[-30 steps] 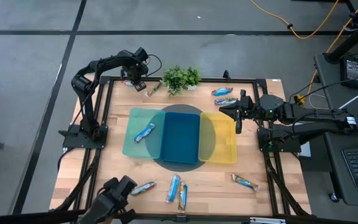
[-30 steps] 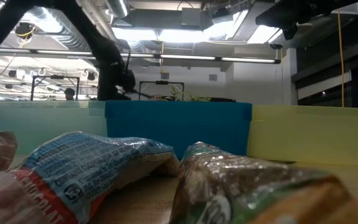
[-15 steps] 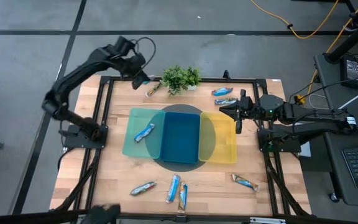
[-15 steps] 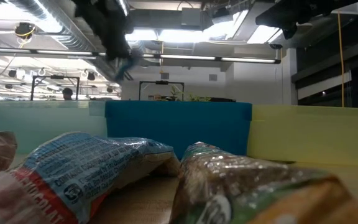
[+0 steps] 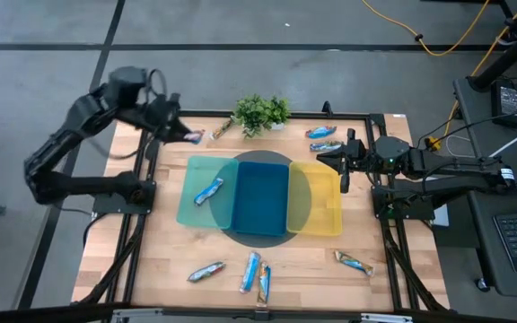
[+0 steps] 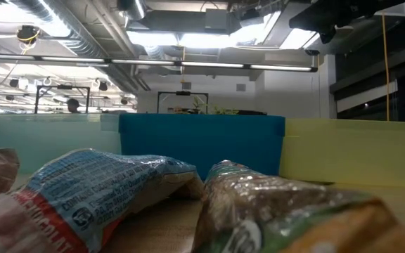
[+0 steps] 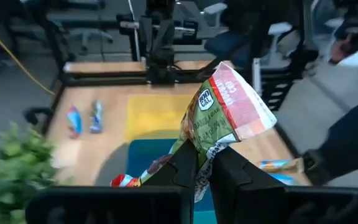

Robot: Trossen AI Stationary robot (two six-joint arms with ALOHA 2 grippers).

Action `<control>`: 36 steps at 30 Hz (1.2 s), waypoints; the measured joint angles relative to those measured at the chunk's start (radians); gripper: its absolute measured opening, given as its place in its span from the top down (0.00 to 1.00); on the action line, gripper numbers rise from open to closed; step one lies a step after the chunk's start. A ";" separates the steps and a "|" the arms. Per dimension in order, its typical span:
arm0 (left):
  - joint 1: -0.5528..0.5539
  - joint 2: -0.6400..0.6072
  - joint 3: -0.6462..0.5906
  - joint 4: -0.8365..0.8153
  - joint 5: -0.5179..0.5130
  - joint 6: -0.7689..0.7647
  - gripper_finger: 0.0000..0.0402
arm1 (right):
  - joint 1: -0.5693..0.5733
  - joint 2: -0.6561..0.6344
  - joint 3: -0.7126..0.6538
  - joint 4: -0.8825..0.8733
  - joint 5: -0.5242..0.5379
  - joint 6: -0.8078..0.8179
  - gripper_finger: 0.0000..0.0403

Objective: Pick and place Granola Bars by type
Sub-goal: Put the red granola bar into the blue bin

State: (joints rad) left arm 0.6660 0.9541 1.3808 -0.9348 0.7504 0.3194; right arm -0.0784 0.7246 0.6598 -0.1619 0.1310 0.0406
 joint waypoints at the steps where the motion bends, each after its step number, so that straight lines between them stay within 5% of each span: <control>1: -0.027 -0.025 0.000 -0.002 -0.047 0.005 0.96 | 0.000 0.000 0.000 0.000 0.000 0.000 0.91; 6: -0.169 -0.119 0.000 -0.004 -0.283 -0.046 0.96 | 0.000 0.004 0.000 0.001 0.001 0.000 0.91; 13: -0.347 -0.156 0.000 -0.004 -0.465 -0.151 0.96 | 0.000 0.038 0.000 0.050 0.010 -0.001 0.91; 26: -0.686 -0.006 0.000 -0.005 -0.747 -0.165 0.96 | 0.000 0.111 0.000 0.128 0.009 0.002 0.91; 36: -0.915 0.119 0.000 -0.078 -1.246 -0.140 0.96 | 0.000 0.116 0.000 0.128 0.007 -0.052 0.91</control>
State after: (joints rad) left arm -0.2487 1.0736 1.3811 -1.0133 -0.4960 0.1794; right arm -0.0783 0.8406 0.6598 -0.0338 0.1379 -0.0111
